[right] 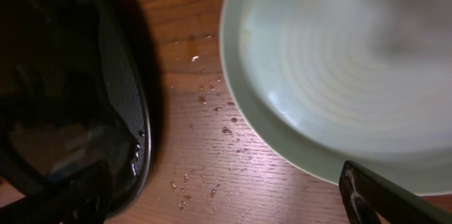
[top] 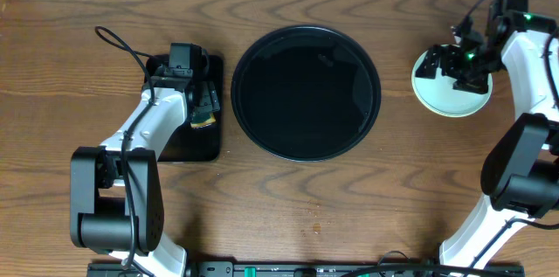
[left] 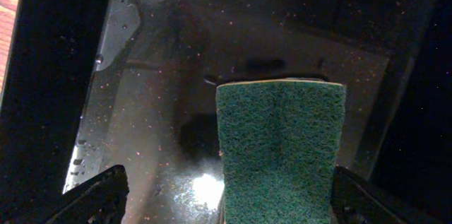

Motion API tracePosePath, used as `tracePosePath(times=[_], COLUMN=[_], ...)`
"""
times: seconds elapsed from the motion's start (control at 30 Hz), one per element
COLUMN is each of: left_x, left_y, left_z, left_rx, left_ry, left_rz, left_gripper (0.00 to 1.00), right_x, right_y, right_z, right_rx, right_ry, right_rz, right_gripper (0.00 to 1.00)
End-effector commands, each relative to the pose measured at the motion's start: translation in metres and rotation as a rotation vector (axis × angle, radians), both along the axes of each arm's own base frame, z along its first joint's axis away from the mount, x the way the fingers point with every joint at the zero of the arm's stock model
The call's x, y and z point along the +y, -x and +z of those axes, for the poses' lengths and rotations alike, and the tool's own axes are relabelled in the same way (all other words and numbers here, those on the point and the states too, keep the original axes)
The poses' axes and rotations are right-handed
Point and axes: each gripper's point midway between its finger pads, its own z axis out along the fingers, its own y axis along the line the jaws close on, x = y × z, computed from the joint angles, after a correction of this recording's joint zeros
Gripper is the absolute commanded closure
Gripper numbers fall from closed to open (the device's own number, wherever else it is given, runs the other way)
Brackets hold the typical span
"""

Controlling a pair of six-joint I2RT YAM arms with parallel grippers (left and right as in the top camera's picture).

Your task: Clean dirty plates on tray and stack at the side

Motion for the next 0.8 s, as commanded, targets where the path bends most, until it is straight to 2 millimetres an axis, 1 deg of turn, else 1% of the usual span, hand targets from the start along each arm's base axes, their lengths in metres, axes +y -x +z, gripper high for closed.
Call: tracePosePath(times=[0.0, 0.1, 0.53, 0.6, 0.67, 0.77], left_x=[0.005, 0.005, 0.005, 0.005, 0.005, 0.005], left_y=[0.000, 0.000, 0.000, 0.000, 0.000, 0.000], left_z=[0.007, 0.007, 0.007, 0.007, 0.007, 0.007], left_rx=[-0.017, -0.017, -0.017, -0.017, -0.017, -0.017], left_ry=[-0.021, -0.021, -0.021, -0.021, -0.021, -0.021], left_rz=[0.002, 0.002, 0.002, 0.002, 0.002, 0.002], left_gripper=[0.10, 0.10, 0.10, 0.10, 0.10, 0.10], right_x=[0.004, 0.007, 0.006, 0.007, 0.011, 0.020], right_y=[0.000, 0.000, 0.000, 0.000, 0.001, 0.008], right_z=[0.010, 0.010, 0.009, 0.021, 0.045, 0.097], right_rx=[-0.027, -0.027, -0.025, -0.055, -0.114, -0.245], right_ry=[0.027, 0.027, 0.040, 0.049, 0.060, 0.084], right_rz=[0.028, 0.036, 0.037, 0.039, 0.048, 0.063], right_gripper=[0.01, 0.01, 0.01, 0.01, 0.01, 0.01])
